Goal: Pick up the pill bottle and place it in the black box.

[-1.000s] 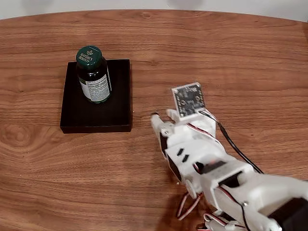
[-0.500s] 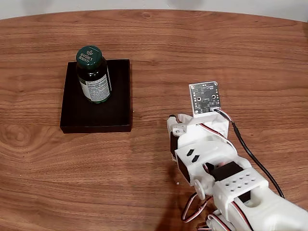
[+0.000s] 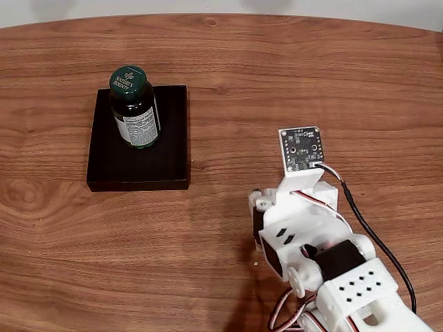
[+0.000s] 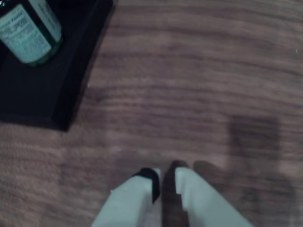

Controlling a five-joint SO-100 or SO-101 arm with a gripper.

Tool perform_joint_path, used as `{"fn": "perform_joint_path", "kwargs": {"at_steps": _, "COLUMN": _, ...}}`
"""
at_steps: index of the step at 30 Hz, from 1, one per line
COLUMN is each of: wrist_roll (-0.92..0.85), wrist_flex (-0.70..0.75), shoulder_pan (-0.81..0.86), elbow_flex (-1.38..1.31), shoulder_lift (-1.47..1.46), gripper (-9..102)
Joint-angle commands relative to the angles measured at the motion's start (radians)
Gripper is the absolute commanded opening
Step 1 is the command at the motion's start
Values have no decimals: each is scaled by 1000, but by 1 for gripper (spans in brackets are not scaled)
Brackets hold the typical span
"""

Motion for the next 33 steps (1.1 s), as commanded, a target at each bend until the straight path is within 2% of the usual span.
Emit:
{"fn": "perform_joint_path", "kwargs": {"at_steps": 1, "wrist_roll": 28, "wrist_flex": 104, "shoulder_pan": 34, "elbow_flex": -18, "shoulder_lift": 72, "gripper": 0}}
{"fn": "perform_joint_path", "kwargs": {"at_steps": 9, "wrist_roll": 38, "wrist_flex": 451, "shoulder_pan": 64, "elbow_flex": -17, "shoulder_lift": 310, "gripper": 0}}
{"fn": "perform_joint_path", "kwargs": {"at_steps": 17, "wrist_roll": 55, "wrist_flex": 696, "shoulder_pan": 92, "elbow_flex": -17, "shoulder_lift": 460, "gripper": 0}}
{"fn": "perform_joint_path", "kwargs": {"at_steps": 33, "wrist_roll": 21, "wrist_flex": 943, "shoulder_pan": 160, "elbow_flex": -17, "shoulder_lift": 506, "gripper": 0}}
